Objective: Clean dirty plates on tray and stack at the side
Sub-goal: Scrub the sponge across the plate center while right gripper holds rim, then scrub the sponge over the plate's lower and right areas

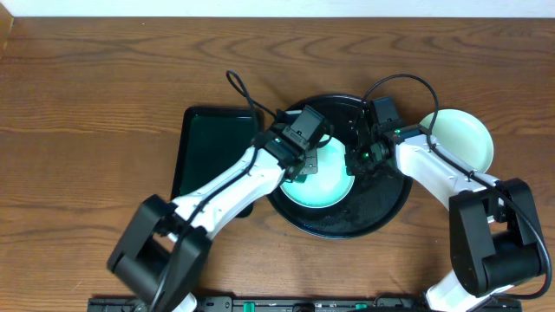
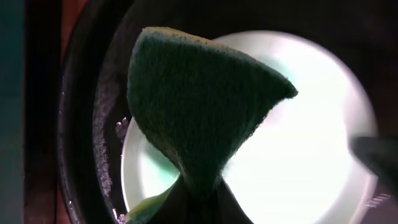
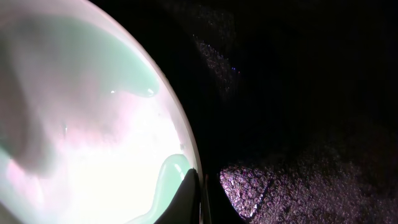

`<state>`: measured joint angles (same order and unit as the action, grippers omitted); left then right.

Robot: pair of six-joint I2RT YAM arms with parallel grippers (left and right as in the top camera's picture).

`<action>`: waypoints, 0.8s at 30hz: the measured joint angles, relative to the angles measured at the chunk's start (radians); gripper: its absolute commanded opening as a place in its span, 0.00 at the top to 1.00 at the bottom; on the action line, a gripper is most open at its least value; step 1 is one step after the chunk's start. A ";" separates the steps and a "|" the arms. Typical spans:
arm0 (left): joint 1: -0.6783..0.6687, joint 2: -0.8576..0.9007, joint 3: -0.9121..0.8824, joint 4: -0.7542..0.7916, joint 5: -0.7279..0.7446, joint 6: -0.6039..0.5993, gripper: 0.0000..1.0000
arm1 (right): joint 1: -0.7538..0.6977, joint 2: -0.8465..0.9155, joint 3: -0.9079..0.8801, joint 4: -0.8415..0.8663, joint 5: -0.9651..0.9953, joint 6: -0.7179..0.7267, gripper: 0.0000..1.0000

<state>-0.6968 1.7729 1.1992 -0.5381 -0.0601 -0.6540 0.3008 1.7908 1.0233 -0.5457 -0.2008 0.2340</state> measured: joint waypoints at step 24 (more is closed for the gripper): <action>0.032 0.148 0.010 0.054 0.178 -0.001 0.93 | 0.000 0.000 0.000 -0.001 0.003 0.000 0.99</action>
<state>-0.6643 1.9205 1.2091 -0.4839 0.1181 -0.6552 0.3004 1.7908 1.0233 -0.5465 -0.1978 0.2340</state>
